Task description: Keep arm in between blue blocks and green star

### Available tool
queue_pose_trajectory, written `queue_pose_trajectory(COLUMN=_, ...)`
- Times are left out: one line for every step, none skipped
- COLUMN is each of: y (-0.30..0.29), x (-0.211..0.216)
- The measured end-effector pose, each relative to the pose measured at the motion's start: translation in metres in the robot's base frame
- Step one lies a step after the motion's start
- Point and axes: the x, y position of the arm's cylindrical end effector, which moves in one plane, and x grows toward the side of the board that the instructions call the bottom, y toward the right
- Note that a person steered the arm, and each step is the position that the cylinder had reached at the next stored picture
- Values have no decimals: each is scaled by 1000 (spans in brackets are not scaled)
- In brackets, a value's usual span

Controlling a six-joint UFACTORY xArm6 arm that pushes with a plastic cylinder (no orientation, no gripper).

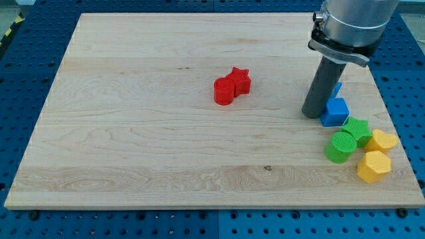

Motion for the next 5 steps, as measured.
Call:
queue_pose_trajectory(y=3, x=29)
queue_pose_trajectory(y=3, x=58)
queue_pose_trajectory(y=6, x=61)
queue_pose_trajectory(y=16, x=62)
queue_pose_trajectory(y=21, x=55)
